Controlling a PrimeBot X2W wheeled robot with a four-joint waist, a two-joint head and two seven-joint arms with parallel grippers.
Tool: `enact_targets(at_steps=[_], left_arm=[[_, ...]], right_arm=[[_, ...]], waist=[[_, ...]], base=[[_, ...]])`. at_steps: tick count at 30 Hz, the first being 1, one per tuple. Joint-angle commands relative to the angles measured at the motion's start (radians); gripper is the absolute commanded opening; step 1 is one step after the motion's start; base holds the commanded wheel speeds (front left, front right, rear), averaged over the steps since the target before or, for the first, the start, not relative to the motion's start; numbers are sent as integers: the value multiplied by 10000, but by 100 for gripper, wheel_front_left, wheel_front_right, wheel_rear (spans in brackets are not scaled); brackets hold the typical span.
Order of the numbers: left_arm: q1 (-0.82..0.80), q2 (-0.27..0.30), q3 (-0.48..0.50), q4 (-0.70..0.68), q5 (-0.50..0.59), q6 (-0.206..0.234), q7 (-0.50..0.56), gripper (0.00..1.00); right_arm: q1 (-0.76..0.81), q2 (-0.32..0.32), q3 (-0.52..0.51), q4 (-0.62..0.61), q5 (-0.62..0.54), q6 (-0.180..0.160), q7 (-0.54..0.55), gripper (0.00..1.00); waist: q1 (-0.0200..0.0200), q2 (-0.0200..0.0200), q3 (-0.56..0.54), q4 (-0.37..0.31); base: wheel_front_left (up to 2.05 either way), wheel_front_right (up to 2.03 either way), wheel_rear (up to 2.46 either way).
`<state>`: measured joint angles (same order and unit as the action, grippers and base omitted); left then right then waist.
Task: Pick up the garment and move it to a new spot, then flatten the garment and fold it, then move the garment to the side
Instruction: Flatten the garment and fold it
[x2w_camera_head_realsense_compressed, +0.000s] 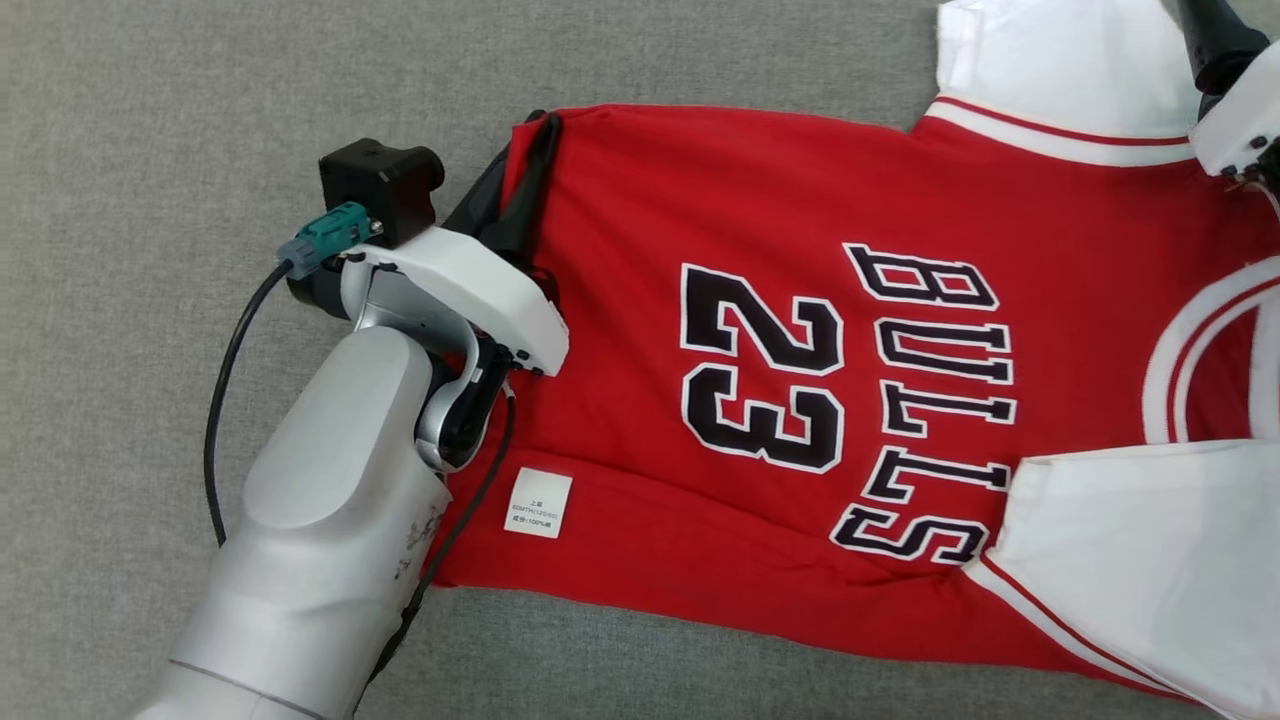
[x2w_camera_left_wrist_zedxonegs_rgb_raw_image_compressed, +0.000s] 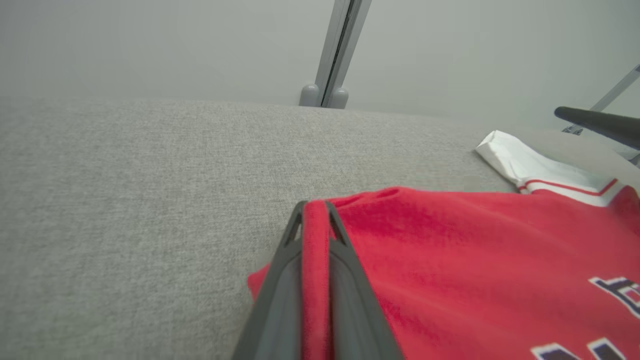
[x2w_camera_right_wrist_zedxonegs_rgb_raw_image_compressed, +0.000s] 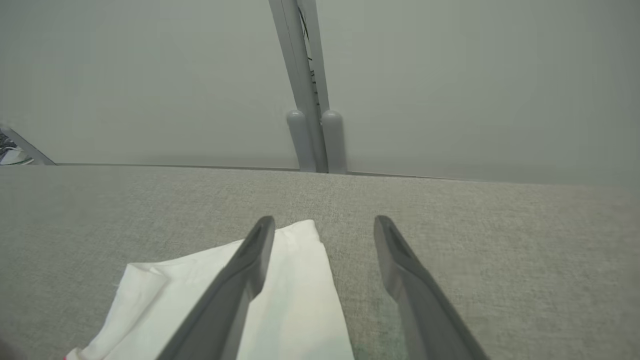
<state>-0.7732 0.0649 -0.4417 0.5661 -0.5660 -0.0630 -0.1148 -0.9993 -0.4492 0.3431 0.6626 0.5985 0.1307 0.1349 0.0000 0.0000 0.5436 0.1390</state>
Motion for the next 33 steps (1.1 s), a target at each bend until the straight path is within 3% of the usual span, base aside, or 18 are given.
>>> enact_targets(at_steps=[1,11,12,13,14,23,33], left_arm=[[-265,26,-78,85,-91,-54,-35,0],[-489,-73,-612,477,-344,-200,-260,0],[-493,-78,-643,519,-370,-208,-297,0],[-500,-79,-669,568,-372,-213,-321,0],[-522,-84,-705,618,-387,-212,-332,0],[-395,46,-592,856,-609,-200,-589,0],[372,883,-281,80,-827,44,-469,0]], right_arm=[[-363,-96,264,410,111,0,276,100],[-1601,-175,1636,1968,600,-2,1317,100],[-1624,-136,1744,2051,692,-2,1391,84],[-1691,-144,1831,2084,747,-2,1356,19],[-1745,-163,1884,2131,830,0,1275,0],[-1626,-384,2408,1563,1675,-2,33,0],[-114,-1193,3028,-724,3110,0,-1530,0]], waist=[[0,0,309,338],[0,0,680,621],[0,0,693,625],[0,0,706,624],[0,0,711,624],[0,0,300,363],[0,0,-656,-402]], base=[[0,0,0],[0,0,0],[0,0,0],[0,0,0],[0,0,0],[0,0,0],[0,0,0]])
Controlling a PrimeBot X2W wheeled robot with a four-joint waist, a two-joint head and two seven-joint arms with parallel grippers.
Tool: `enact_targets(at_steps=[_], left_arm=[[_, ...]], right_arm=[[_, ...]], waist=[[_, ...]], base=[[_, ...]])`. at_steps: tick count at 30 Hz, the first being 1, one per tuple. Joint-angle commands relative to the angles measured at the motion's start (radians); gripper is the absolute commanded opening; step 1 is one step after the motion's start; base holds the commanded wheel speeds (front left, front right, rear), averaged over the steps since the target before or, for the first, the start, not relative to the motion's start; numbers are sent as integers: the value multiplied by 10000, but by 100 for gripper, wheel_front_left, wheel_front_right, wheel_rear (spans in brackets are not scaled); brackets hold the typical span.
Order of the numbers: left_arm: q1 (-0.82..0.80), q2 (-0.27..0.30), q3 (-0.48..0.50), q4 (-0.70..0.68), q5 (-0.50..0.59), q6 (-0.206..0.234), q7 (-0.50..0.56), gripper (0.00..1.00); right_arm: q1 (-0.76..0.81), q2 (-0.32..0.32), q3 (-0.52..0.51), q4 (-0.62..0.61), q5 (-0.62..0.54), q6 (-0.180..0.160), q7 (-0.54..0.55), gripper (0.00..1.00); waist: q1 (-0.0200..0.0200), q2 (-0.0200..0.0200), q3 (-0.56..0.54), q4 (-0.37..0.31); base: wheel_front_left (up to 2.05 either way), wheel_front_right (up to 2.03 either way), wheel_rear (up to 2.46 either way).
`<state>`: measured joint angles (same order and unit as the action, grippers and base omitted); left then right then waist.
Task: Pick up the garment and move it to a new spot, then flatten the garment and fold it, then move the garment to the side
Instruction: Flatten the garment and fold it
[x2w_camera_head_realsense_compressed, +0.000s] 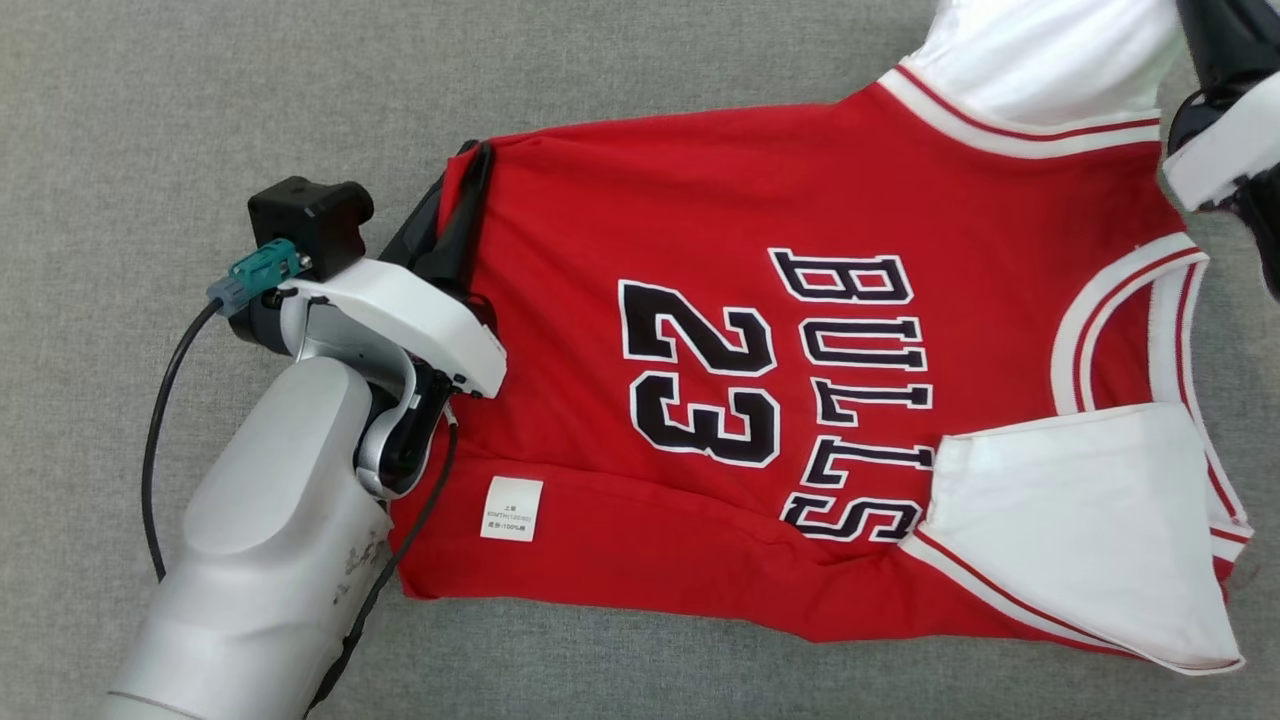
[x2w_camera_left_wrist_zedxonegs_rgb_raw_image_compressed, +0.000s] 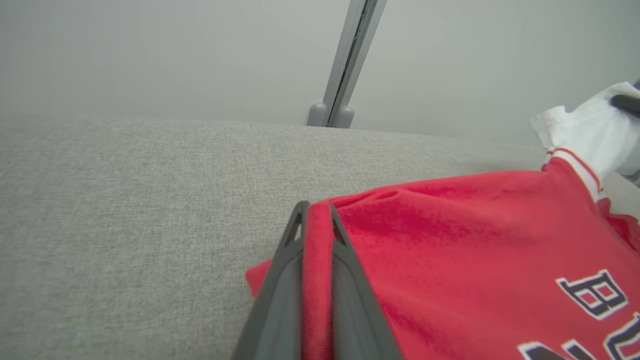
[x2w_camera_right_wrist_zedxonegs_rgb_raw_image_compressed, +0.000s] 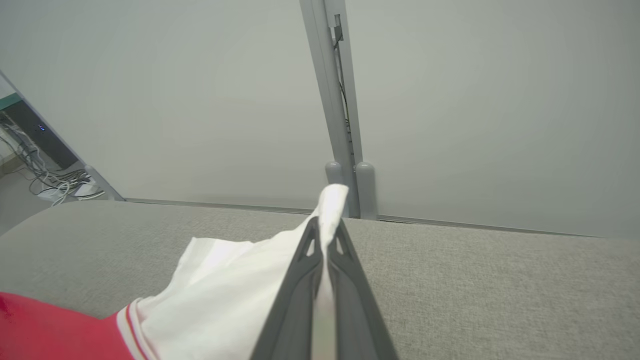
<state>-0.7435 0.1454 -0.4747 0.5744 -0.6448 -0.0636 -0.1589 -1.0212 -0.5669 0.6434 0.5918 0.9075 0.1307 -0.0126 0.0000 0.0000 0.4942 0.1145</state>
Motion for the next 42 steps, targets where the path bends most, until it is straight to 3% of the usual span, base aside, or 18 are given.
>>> enact_targets(at_steps=[1,9,15,24,30,31,32,33,34,35,36,37,38,42], left_arm=[[172,154,57,-131,-57,64,39,0],[1037,802,-95,-1235,-29,171,541,0],[2032,1469,-231,-2513,364,523,438,0],[4100,2328,-537,-4458,735,1177,512,2],[4781,2515,-791,-4661,946,1368,459,0],[4896,2465,-821,-4607,878,1355,472,19],[4896,2465,-821,-4607,878,1355,472,19],[4967,2445,-855,-4514,843,1384,495,38],[4993,2446,-906,-4429,843,1375,527,100],[5014,2389,-949,-4392,793,1309,523,100],[5032,2342,-992,-4348,791,1291,477,100],[5077,2328,-998,-4293,812,1326,414,100],[5149,2341,-985,-4213,851,1414,339,100],[5444,2150,-686,-4239,820,1805,-333,100]], right_arm=[[280,-114,57,-237,83,0,-220,0],[1929,-482,178,-1586,686,0,-1150,0],[3640,-577,213,-2686,1025,0,-1736,0],[6450,-271,-463,-3872,1322,0,-2342,0],[7749,66,-912,-4044,1049,0,-2412,0],[7924,163,-954,-4020,1024,0,-2394,0],[7924,163,-954,-4020,1024,0,-2394,0],[8068,273,-1007,-3993,1012,0,-2377,0],[8189,310,-1048,-3932,903,0,-2321,0],[8316,362,-1139,-3858,824,0,-2299,13],[8443,491,-1188,-3817,796,0,-2278,42],[8554,566,-1253,-3755,647,0,-2247,84],[8627,610,-1335,-3697,475,0,-2262,100],[8924,952,-1761,-3667,-340,0,-2314,100]], waist=[[0,0,-244,-215],[0,0,-830,-693],[0,0,-1187,-962],[0,0,-1618,-1165],[0,0,-1677,-1121],[0,0,-1686,-1120],[0,0,-1686,-1120],[0,0,-1701,-1119],[0,0,-1714,-1113],[0,0,-1729,-1105],[0,0,-1746,-1107],[0,0,-1757,-1115],[0,0,-1770,-1127],[0,0,-1837,-1194]], base=[[0,0,0],[0,0,0],[0,0,0],[0,0,0],[0,0,0],[0,0,0],[0,0,0],[0,0,0],[0,0,0],[0,0,0],[0,0,0],[0,0,0],[0,0,0],[0,0,0]])
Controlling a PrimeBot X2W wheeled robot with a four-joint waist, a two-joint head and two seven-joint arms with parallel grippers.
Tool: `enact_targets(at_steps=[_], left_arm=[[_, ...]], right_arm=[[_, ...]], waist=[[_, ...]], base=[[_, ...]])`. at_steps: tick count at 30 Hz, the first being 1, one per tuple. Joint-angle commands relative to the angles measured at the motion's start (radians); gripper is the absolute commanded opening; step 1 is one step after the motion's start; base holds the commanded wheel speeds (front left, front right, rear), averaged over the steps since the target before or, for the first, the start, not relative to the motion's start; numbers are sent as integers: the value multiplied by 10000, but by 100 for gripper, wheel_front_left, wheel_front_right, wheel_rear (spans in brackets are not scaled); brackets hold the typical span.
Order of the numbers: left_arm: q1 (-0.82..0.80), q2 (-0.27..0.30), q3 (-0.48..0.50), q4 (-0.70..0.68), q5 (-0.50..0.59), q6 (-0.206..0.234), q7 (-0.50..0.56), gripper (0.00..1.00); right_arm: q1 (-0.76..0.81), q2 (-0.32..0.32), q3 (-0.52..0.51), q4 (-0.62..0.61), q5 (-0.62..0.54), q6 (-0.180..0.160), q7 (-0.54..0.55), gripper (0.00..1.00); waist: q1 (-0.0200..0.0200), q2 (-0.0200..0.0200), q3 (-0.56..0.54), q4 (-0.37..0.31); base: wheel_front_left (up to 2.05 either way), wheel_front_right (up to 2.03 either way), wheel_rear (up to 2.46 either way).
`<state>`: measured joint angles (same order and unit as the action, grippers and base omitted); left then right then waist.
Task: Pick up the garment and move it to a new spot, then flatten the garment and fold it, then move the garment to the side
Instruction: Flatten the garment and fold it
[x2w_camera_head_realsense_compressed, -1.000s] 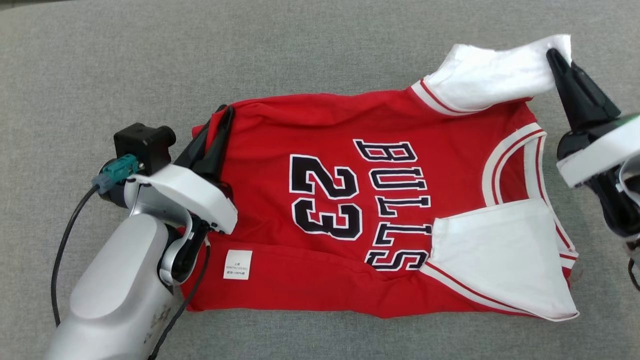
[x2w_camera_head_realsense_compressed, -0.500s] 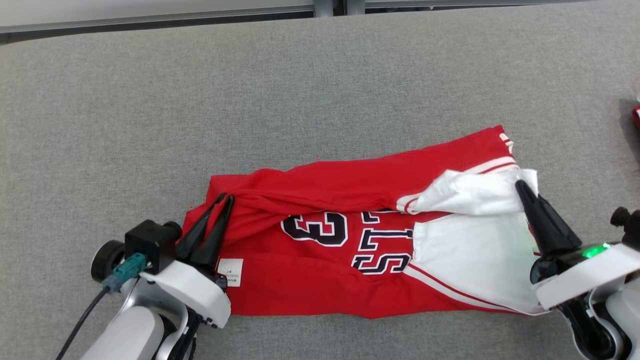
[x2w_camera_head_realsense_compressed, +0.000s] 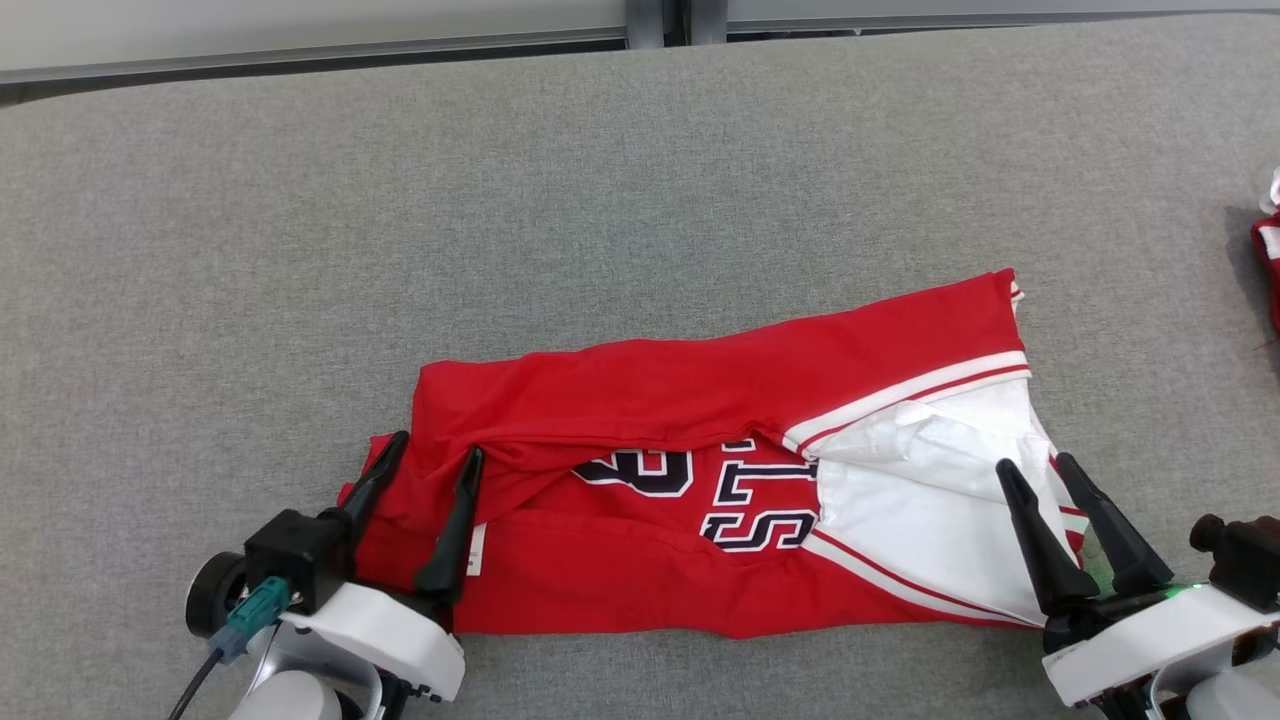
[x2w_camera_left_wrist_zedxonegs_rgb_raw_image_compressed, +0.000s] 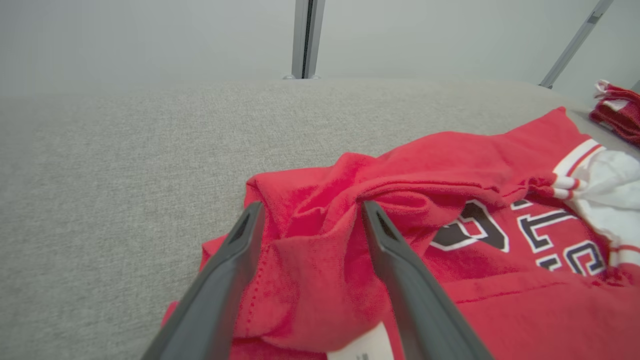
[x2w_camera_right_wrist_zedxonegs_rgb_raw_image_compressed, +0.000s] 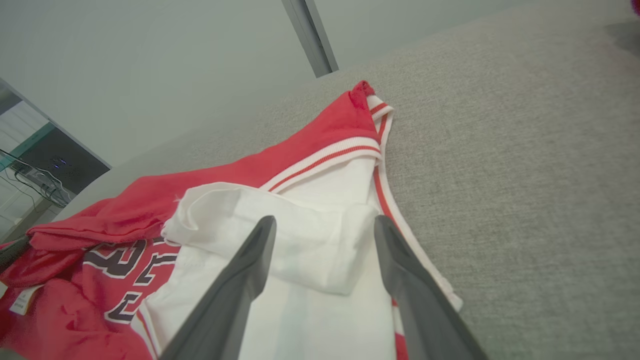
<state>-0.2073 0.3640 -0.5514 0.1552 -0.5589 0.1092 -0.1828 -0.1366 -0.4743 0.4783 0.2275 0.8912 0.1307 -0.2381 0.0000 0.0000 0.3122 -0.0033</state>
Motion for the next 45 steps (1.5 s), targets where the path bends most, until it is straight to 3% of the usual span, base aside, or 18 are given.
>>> enact_targets(at_steps=[1,11,19,30,45], left_arm=[[181,-69,205,-99,-55,193,-263,100],[716,-783,2240,-1526,604,1146,-819,100],[1327,-1371,3066,-2133,1698,1227,-814,100],[2555,-1733,3129,-1922,2326,1019,-814,100],[2507,-1714,3082,-1558,2371,856,-815,100]], right_arm=[[145,99,-240,-75,-489,0,-83,100],[886,1624,-3178,-1973,-4292,0,-48,100],[1508,2656,-3991,-3372,-6124,0,881,100],[2417,3038,-3712,-3578,-6596,0,1351,100],[2442,3140,-3823,-3516,-6491,0,1313,100]], waist=[[0,0,-41,-27],[0,0,-251,-14],[0,0,-707,-2],[0,0,-1455,79],[0,0,-1492,89]], base=[[0,0,0],[0,0,0],[0,0,0],[0,0,0],[0,0,0]])
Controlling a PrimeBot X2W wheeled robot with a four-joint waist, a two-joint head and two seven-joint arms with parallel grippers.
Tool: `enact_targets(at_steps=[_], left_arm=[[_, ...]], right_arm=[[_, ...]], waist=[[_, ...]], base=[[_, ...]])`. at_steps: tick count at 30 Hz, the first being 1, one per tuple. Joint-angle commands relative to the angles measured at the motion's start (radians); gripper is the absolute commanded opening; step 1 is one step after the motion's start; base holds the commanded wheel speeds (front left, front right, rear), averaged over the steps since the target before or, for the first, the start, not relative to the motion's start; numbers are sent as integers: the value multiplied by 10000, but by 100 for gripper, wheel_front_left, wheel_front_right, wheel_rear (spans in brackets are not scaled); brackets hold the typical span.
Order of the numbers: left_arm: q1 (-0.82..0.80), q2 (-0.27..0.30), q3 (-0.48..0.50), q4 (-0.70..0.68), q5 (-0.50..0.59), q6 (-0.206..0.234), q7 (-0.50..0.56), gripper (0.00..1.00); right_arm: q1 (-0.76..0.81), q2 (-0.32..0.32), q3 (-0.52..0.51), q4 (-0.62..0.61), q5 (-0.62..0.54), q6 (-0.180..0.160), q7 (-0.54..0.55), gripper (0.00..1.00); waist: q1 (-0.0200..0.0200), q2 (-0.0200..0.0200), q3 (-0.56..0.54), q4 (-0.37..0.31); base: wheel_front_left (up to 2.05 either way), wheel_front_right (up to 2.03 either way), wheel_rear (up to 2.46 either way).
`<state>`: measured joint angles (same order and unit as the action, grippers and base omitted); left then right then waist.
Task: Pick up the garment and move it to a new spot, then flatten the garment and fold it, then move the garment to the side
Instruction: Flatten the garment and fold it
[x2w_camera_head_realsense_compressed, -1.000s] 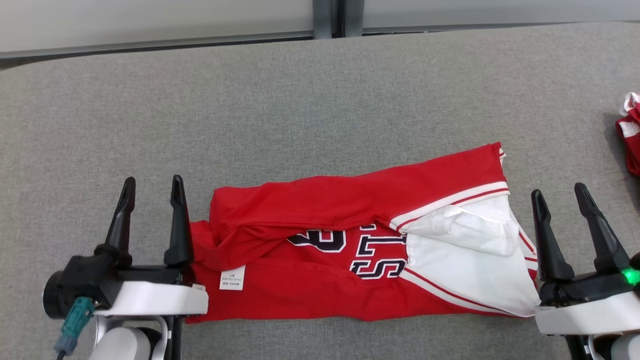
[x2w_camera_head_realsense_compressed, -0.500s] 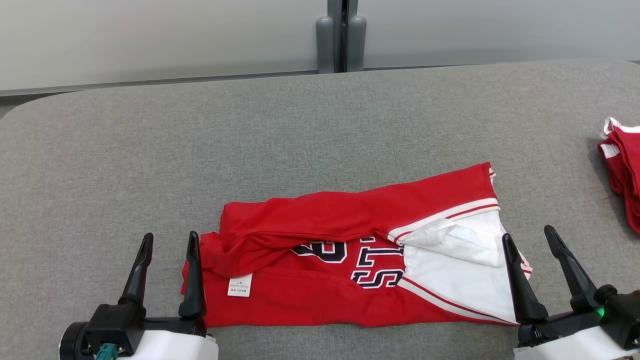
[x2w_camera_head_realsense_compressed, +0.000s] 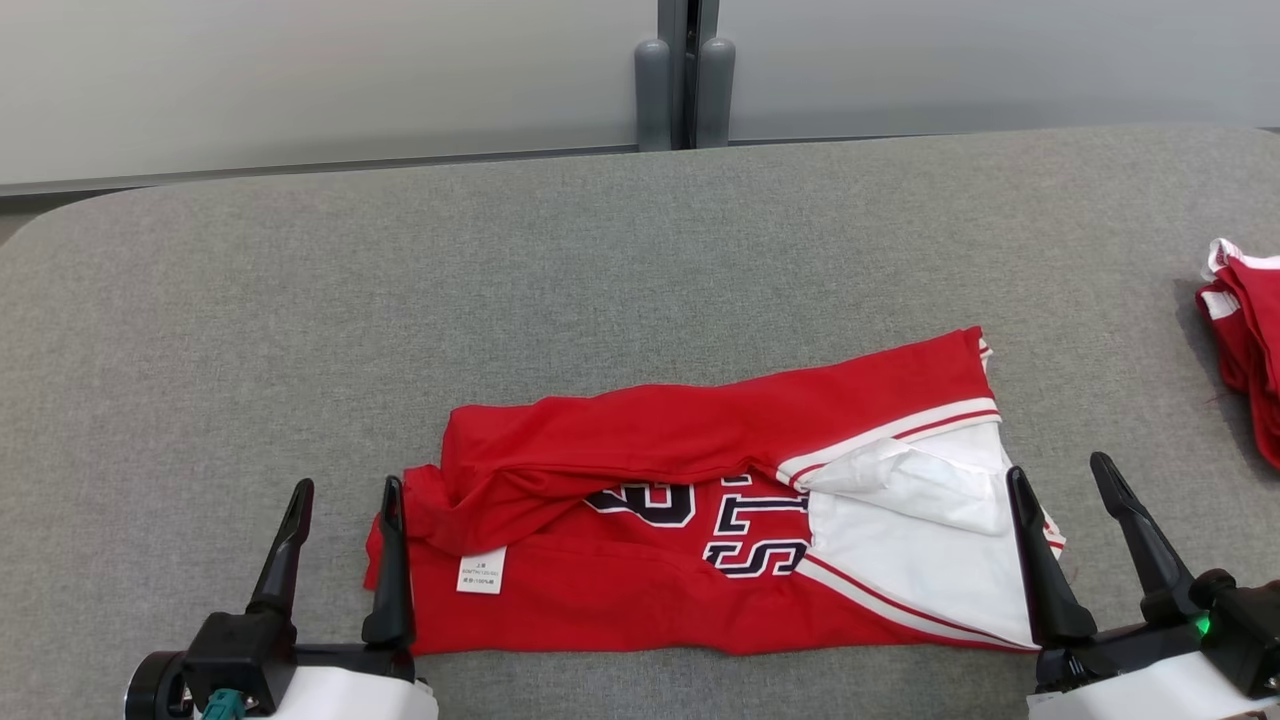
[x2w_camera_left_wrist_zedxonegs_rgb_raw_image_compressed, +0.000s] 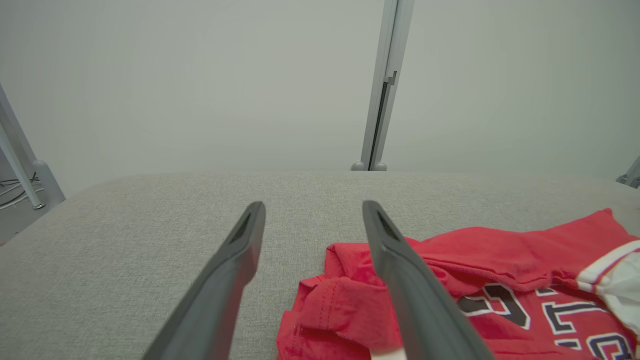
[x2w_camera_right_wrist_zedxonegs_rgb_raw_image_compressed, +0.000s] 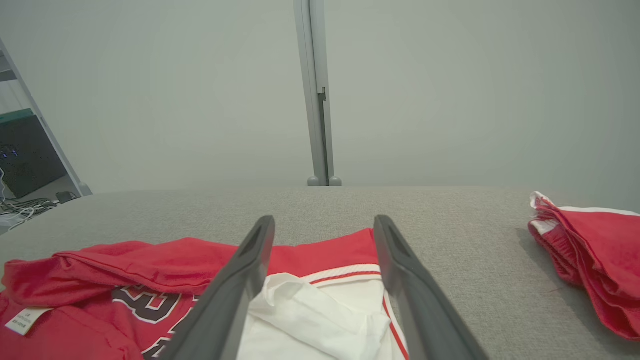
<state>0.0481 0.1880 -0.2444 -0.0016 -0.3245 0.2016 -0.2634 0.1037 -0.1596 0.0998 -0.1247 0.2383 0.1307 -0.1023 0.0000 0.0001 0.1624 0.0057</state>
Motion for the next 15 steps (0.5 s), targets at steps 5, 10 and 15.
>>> enact_targets(at_steps=[5,10,15], left_arm=[[-190,44,-74,31,43,-69,-9,100],[-554,-32,-218,61,74,-180,2,100],[-1020,-173,-369,224,97,-333,-2,100]], right_arm=[[-121,86,-172,176,209,0,-106,100],[-630,-74,-612,1286,515,0,-167,100],[-1524,-319,-572,3050,895,0,-298,100]], waist=[[0,-1,136,-4],[0,-1,507,119],[0,-1,978,314]], base=[[0,0,0],[0,0,0],[0,0,0]])
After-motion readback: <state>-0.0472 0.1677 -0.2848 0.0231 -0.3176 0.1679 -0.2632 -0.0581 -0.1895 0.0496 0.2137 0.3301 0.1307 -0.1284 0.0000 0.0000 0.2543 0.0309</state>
